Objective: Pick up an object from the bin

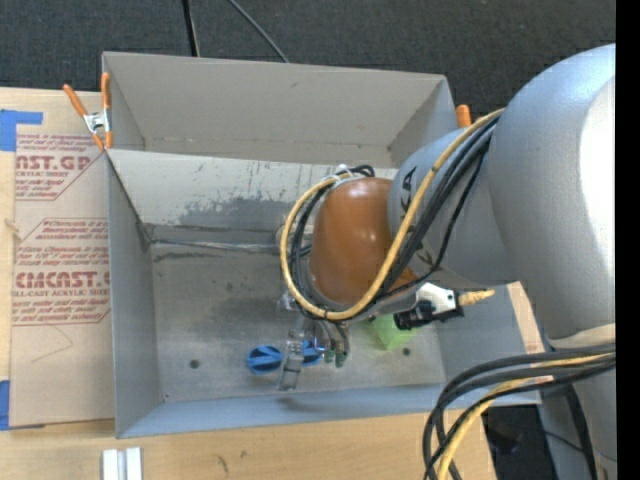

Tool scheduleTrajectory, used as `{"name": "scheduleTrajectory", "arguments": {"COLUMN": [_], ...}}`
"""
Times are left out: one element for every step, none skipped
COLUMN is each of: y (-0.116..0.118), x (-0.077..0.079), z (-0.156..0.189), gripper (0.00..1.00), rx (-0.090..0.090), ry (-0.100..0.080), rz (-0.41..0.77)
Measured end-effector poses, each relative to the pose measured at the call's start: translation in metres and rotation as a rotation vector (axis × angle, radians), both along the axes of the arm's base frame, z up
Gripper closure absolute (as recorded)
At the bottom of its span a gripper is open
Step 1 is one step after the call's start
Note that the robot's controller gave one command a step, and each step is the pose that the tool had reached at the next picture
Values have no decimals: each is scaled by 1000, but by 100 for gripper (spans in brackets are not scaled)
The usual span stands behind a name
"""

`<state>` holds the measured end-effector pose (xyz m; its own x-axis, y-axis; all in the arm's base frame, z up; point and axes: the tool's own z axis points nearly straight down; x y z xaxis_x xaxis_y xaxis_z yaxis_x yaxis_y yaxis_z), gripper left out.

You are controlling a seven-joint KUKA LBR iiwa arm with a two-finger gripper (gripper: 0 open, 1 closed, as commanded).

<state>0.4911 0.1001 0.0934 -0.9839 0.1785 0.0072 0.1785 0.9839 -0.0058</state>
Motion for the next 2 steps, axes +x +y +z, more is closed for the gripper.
{"name": "scheduleTrajectory", "arguments": {"y": [4,4], "x": [1,1], "z": [4,4], "gripper": [100,0], "rx": [5,5], "ry": [-7,-7], "rz": [4,4]}}
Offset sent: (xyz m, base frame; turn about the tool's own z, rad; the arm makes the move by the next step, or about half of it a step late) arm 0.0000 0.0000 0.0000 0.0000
